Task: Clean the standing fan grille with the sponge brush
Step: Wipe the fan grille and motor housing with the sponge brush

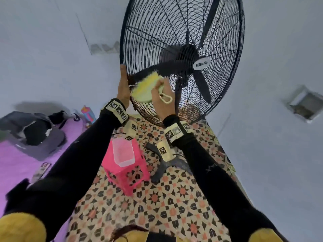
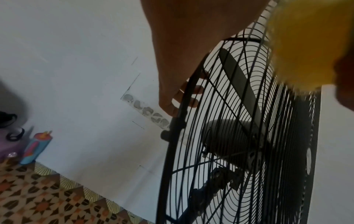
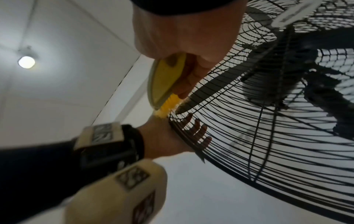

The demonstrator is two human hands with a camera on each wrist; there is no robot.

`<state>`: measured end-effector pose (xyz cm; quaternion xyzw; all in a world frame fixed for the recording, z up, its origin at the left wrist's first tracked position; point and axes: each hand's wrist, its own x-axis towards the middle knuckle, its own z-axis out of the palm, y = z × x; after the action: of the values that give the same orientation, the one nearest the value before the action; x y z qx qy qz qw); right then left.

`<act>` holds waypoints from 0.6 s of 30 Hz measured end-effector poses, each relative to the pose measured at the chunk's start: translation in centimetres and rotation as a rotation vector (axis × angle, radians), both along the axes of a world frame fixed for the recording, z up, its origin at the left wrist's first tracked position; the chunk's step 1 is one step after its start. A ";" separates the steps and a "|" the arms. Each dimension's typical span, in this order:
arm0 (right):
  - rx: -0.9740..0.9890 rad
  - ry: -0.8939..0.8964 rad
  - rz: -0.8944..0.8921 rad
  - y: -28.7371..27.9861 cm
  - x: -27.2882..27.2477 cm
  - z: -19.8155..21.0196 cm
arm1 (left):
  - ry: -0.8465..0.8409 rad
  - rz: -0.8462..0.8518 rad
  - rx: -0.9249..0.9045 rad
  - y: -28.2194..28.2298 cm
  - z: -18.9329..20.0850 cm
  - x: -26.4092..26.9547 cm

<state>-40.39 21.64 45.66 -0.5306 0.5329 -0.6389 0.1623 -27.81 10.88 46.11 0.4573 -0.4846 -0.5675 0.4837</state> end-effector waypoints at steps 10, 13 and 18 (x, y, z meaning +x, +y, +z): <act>0.236 -0.028 0.019 1.3 -3.1 -4.6 | 0.064 0.126 0.028 1.2 -0.5 -1.5; 0.085 0.047 0.078 0.2 -3.6 -0.6 | 0.032 0.187 -0.015 1.0 -1.0 -2.0; 0.437 -0.016 0.038 1.2 -5.2 -4.6 | 0.030 0.214 -0.041 1.1 -1.4 -2.0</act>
<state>-45.55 22.87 41.04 -0.4879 0.6472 -0.5090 0.2897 -29.80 11.96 44.72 0.4881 -0.4370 -0.5093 0.5580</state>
